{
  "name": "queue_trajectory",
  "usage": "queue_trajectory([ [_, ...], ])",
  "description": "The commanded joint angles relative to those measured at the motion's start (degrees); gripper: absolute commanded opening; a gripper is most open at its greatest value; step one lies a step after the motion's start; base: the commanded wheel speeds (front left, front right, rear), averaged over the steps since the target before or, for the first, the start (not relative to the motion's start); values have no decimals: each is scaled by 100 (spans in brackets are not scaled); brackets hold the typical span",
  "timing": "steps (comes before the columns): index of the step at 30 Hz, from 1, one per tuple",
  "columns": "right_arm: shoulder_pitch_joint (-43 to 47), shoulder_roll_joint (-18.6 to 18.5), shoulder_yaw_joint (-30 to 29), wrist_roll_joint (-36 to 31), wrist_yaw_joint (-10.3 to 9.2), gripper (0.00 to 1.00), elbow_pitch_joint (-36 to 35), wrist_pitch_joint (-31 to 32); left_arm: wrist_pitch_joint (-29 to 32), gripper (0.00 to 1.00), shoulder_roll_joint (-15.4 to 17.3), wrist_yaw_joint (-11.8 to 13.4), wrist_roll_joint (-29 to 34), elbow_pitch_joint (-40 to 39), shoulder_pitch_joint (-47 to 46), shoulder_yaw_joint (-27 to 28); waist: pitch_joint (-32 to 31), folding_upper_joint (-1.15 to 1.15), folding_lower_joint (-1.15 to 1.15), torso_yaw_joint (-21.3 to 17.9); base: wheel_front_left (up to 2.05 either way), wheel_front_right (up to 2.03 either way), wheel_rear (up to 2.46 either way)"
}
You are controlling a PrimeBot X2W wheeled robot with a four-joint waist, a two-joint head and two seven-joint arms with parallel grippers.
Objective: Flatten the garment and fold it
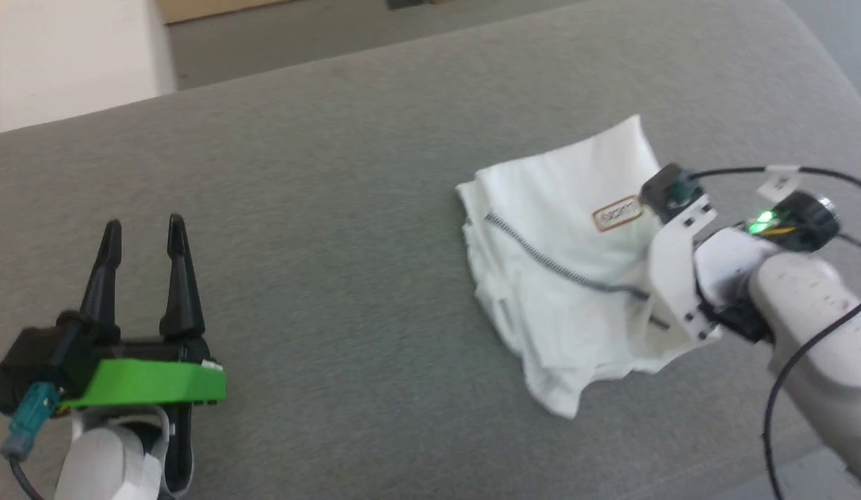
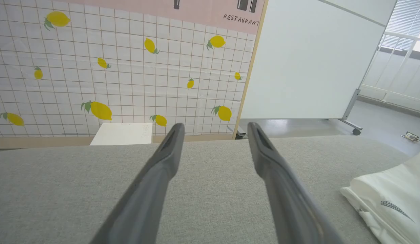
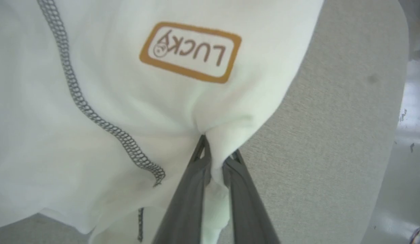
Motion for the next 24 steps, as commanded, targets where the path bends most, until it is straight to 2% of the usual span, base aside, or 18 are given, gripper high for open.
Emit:
queue_trajectory([
  [1, -219, -130, -46, 2, -11, 0, 135, -141, 44, 100, 81, 21, 57, -74, -161, -6, 692, 0, 0, -903, 0, 0, 0],
  [5, -583, -451, -286, -131, -11, 0, 545, -566, 211, 100, 222, 40, 115, -308, -310, 4, 1068, 0, 0, -847, 0, 0, 0],
  [11, -1005, -876, -1006, -497, -11, 0, 1214, -1020, 446, 100, 437, 123, 163, -749, -325, 157, 1653, 0, 0, -533, 0, 0, 0],
  [17, -1347, -1204, -2186, -1030, -11, 0, 1846, -1304, 622, 100, 630, 187, 173, -1140, -323, 336, 2152, 0, 0, -178, 0, 0, 0],
  [24, -1484, -1135, -3715, -1759, -11, 0, 2336, -1605, 759, 100, 720, 238, 189, -1409, -268, 386, 2458, 0, 0, 74, 0, 0, 0],
])
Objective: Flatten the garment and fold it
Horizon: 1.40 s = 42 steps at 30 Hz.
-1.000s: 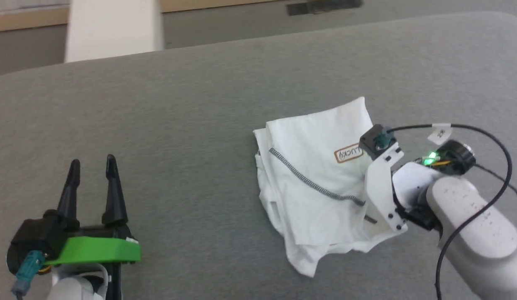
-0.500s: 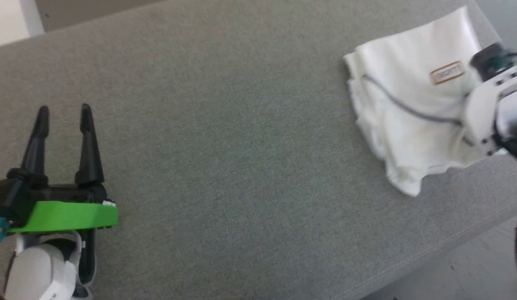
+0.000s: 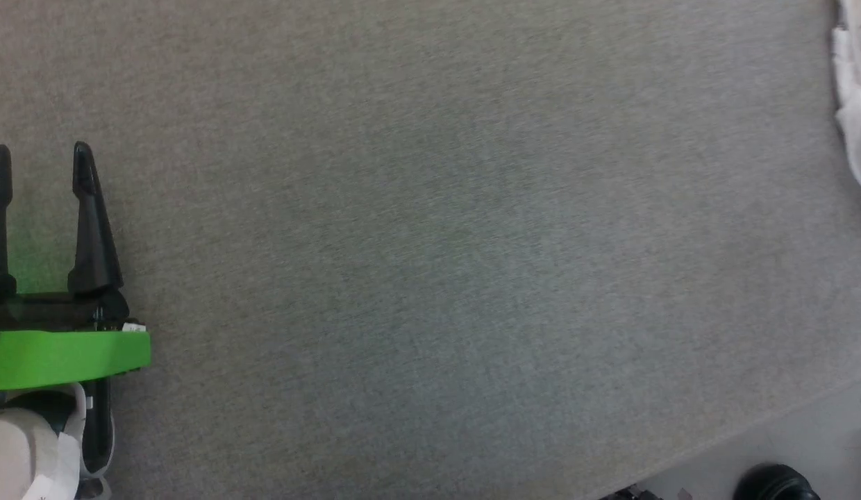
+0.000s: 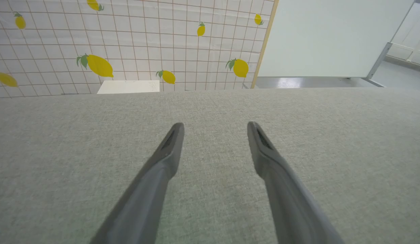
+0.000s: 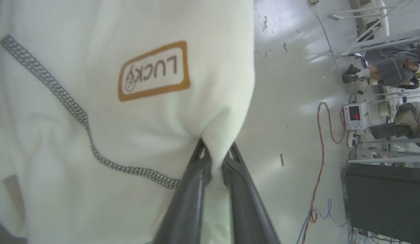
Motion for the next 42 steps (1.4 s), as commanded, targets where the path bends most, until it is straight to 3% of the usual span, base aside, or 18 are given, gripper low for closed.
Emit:
queue_trajectory([
  [1, -130, 95, -244, -160, -11, 0, 49, -79, 19, 100, 58, 30, 75, -56, -4, 31, 368, 0, -1, 341, 0, 0, 0],
  [2, -137, 153, -398, -312, -11, 67, 68, -136, 27, 100, 66, 32, 71, -75, 4, 35, 377, 0, -1, 351, 0, 0, 0],
  [3, -141, 198, -509, -431, -11, 100, 89, -154, 32, 100, 72, 35, 68, -86, 11, 38, 377, 0, -1, 358, 0, 0, 0],
  [8, -194, 375, -1036, -980, -11, 100, 39, -478, 42, 100, 75, 61, 66, -51, 32, 22, 223, 0, -1, 354, 0, 0, 0],
  [13, -218, 252, -1204, -1297, -11, 100, -37, -503, -118, 100, -56, 53, -7, 196, 57, -95, -296, 0, -1, 378, 0, 0, 0],
  [17, -275, 52, -1139, -1284, -11, 100, -262, -473, -345, 100, -222, 34, -102, 525, 137, -197, -922, 0, -1, 472, 0, 0, 0],
  [22, -444, 175, -594, -724, -11, 100, -901, -809, -596, 100, -455, 52, -263, 937, 353, -221, -1760, 0, -1, 659, 0, 0, 0],
  [26, -348, 476, 21, 89, -11, 100, -1575, -1245, -716, 100, -593, 98, -323, 1196, 537, -205, -2372, 0, -1, 898, 0, 0, 0],
  [31, 78, 1112, 475, 999, -11, 100, -2505, -1989, -767, 100, -766, 265, -368, 1408, 662, -158, -2956, 0, -1, 1267, 0, 0, 0],
  [38, 1136, 2324, 411, 1382, -11, 100, -3310, -2978, -722, 100, -865, 470, -289, 1476, 705, -215, -3441, 0, -1, 1744, 0, 0, 0],
  [42, 1899, 3066, 154, 1217, -11, 100, -3548, -3452, -688, 100, -895, 551, -213, 1496, 712, -298, -3609, 0, -1, 1981, 0, 0, 0],
])
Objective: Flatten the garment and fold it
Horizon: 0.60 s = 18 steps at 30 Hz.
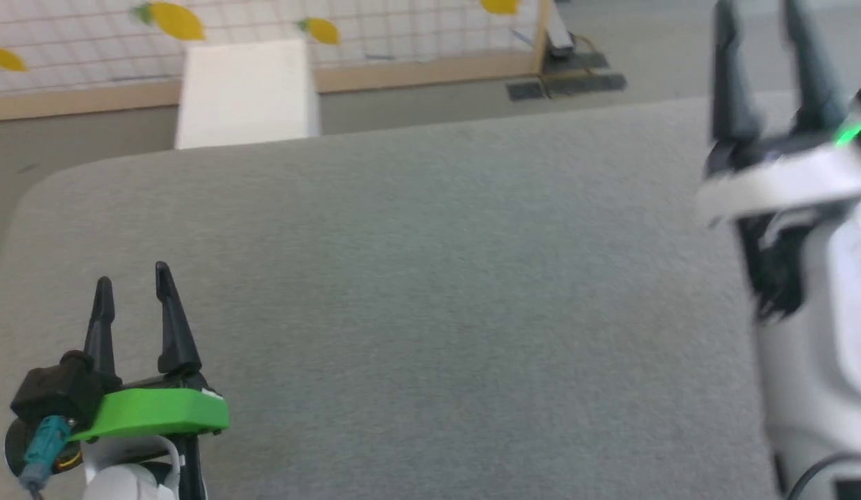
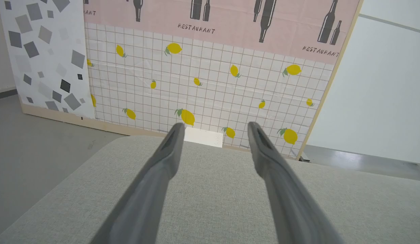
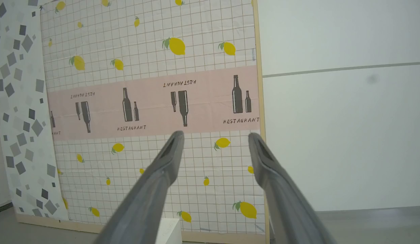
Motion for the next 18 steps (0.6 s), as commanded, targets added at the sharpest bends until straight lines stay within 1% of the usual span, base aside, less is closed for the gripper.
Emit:
queue_trajectory([
  [1, 319, 162, -55, -74, -8, 100, -76, -121, 12, 100, -15, 59, 122, 20, 45, -27, -556, 0, 1, 585, 0, 0, 0],
  [5, 1025, 371, -104, -172, -8, 100, -162, -305, 3, 100, -23, 132, 246, 84, 37, -124, -624, 0, 1, 679, 0, 0, 0],
  [6, 1162, 384, -105, -207, -8, 100, -166, -337, -3, 100, -31, 139, 265, 101, 35, -151, -629, 0, 1, 688, 0, 0, 0],
  [8, 1491, 393, -46, 73, -8, 100, -91, -399, -18, 100, -41, 133, 325, 181, 38, -242, -651, 0, 1, 710, 0, 0, 0],
  [11, 1845, 396, 3, 218, -8, 100, 17, -449, -35, 100, -49, 122, 383, 314, 58, -341, -660, 0, 1, 704, 0, 0, 0],
  [18, 2564, 397, 19, 225, -8, 100, 26, -471, -71, 100, -101, 72, 444, 753, 111, -578, -668, 0, 1, 681, 0, 0, 0],
])
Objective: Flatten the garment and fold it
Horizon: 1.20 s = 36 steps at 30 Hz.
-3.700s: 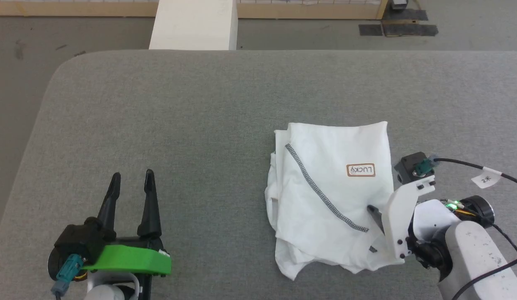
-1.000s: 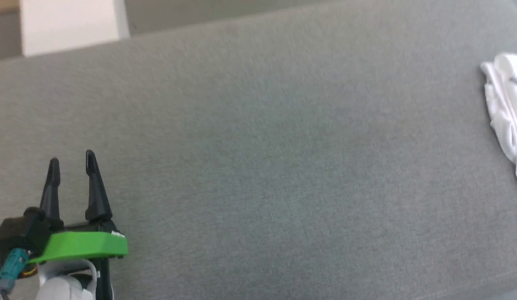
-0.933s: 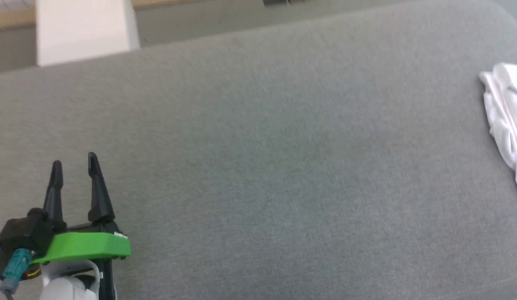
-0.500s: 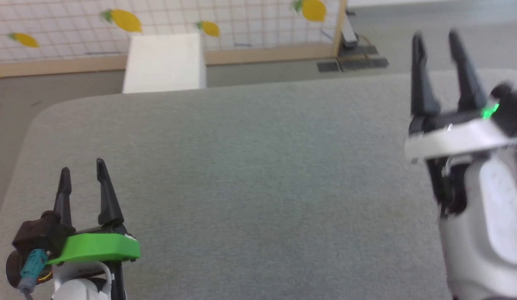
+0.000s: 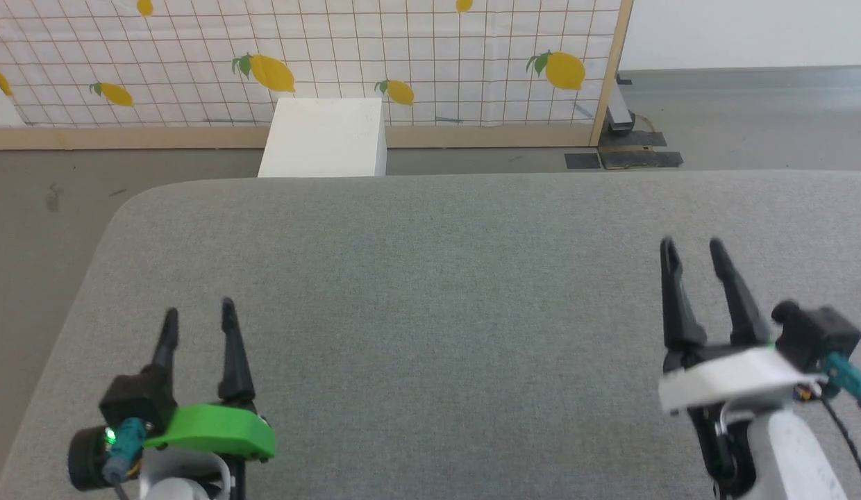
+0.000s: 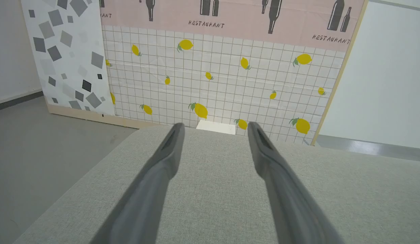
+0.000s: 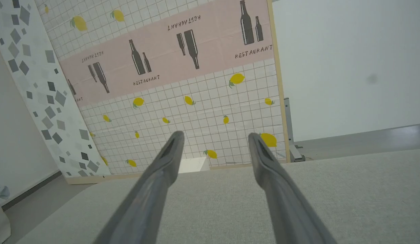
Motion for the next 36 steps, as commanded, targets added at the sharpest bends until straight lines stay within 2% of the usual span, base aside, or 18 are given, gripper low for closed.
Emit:
queue_trajectory([
  [1, 189, 1, 19, -54, -8, 100, -32, -32, -58, 100, -37, -29, 82, 93, 68, -45, 6, 0, 1, 0, 0, 0, 0],
  [10, 833, 1, 144, -288, -8, 100, 143, -33, -120, 100, -146, -71, 6, 779, 97, -242, 0, 0, 1, -42, 0, 0, 0],
  [18, 951, 1, 187, -273, -8, 100, 325, -33, -179, 100, -202, -75, -27, 1061, 61, -341, 25, 0, 1, -38, 0, 0, 0],
  [19, 948, 1, 191, -265, -8, 0, 329, -33, -182, 0, -201, -81, -26, 1071, 54, -347, 27, 0, 1, -35, 0, 0, 0],
  [36, 927, 0, 156, -455, -1, 0, 154, 156, 10, 0, -193, -96, 181, 919, 36, -281, 41, 0, 1, -39, 0, 0, 0],
])
